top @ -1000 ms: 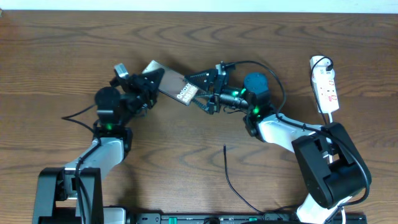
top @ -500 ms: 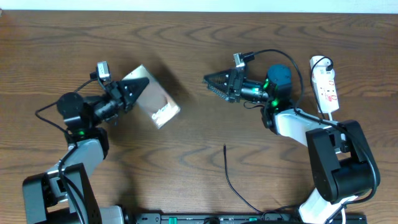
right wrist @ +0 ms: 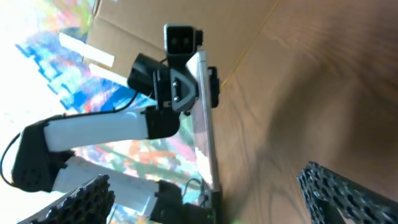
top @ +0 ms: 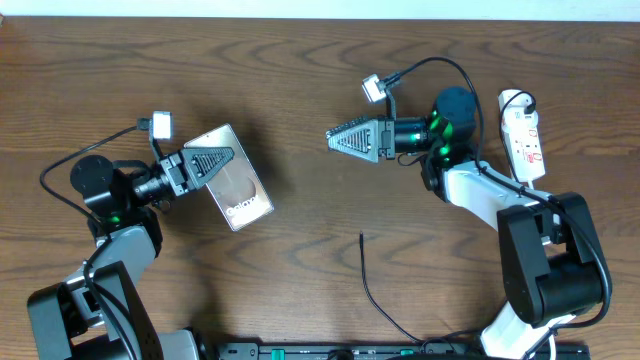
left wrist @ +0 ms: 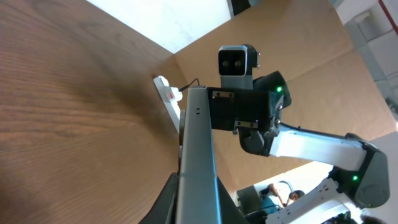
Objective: Plug charger to phone and switch on socket
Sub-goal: 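Move the right gripper over the black charger cable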
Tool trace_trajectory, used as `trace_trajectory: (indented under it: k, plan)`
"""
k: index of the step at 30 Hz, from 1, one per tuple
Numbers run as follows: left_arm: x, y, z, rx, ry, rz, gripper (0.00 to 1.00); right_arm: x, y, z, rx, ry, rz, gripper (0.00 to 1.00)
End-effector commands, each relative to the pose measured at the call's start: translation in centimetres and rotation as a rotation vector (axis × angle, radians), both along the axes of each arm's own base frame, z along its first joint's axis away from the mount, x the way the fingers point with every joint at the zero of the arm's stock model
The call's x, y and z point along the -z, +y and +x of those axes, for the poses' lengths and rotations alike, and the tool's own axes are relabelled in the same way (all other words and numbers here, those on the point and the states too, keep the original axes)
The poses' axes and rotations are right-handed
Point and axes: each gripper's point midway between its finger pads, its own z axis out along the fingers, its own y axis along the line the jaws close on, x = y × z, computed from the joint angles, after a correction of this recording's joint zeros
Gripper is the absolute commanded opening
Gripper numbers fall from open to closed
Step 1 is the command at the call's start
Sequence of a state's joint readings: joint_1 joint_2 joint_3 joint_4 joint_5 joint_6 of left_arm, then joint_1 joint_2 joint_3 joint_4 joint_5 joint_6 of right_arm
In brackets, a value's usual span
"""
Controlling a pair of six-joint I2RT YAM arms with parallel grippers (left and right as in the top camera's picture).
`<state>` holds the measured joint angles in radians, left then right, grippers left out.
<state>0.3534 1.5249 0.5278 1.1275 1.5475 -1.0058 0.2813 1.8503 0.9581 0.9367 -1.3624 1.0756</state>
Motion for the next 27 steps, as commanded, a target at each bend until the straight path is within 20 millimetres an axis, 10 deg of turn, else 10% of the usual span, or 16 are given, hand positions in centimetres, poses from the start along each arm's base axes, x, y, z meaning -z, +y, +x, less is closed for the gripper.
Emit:
trace_trajectory:
  k: [1,10,20,27]
  plan:
    - [-0.2,0.0,-0.4,0.019,-0.066,0.030,0.07,-0.9,1.2,-0.5,-0.036,0.025,-0.002,0.99]
    - [0.1,0.0,-0.4,0.019,-0.031,0.016,0.08,5.1,2.4,3.0,0.237,0.161,-0.181,0.99]
    - [0.1,0.0,-0.4,0.019,-0.046,0.023,0.07,13.9,-3.9,3.9,0.459,0.372,-0.668,0.99]
    - [0.1,0.0,-0.4,0.019,-0.049,0.024,0.07,11.6,-9.0,2.3,0.517,0.395,-1.140,0.99]
